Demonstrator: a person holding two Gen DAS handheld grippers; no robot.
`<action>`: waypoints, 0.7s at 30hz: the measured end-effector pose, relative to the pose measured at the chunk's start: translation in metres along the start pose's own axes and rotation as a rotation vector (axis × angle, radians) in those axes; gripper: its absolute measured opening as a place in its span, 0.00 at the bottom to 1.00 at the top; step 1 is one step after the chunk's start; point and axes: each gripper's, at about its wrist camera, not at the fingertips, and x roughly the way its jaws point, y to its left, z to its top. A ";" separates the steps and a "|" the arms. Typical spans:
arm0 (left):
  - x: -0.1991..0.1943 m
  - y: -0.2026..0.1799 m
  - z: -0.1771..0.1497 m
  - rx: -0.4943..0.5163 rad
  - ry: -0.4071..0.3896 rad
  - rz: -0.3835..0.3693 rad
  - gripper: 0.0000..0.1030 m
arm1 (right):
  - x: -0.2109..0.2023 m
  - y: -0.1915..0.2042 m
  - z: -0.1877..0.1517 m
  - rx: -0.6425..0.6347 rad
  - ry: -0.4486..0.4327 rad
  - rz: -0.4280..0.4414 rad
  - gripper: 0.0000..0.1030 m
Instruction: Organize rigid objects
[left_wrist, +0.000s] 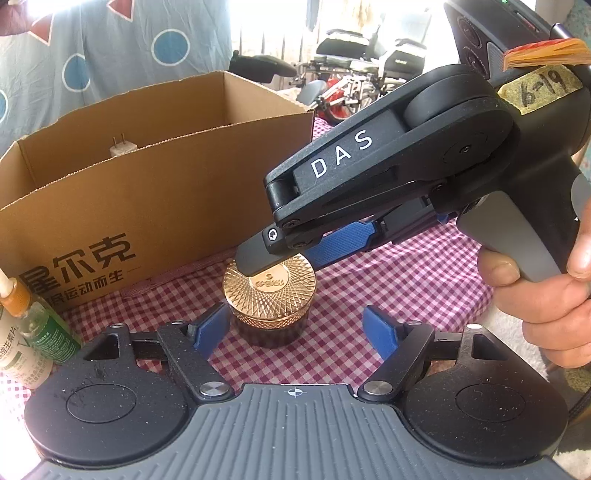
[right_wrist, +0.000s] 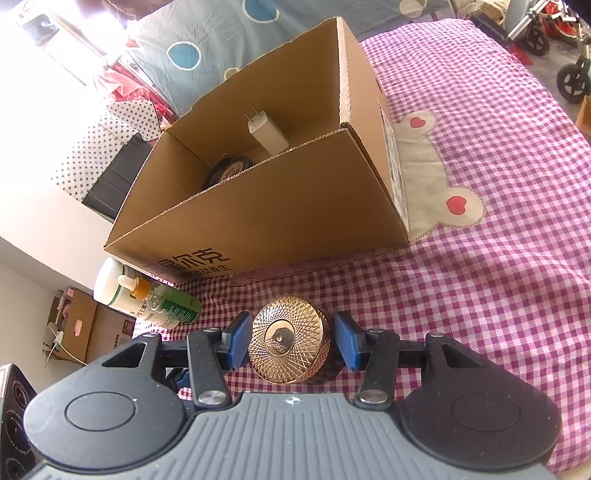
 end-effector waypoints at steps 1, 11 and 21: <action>0.004 0.000 0.001 0.007 0.006 0.013 0.77 | -0.001 0.000 -0.001 0.000 -0.004 -0.001 0.51; 0.031 0.003 0.002 0.024 0.043 0.049 0.62 | 0.004 -0.002 -0.004 0.012 0.010 -0.002 0.49; 0.034 0.006 0.007 0.006 0.046 0.063 0.54 | 0.006 -0.006 -0.004 0.024 0.018 0.009 0.47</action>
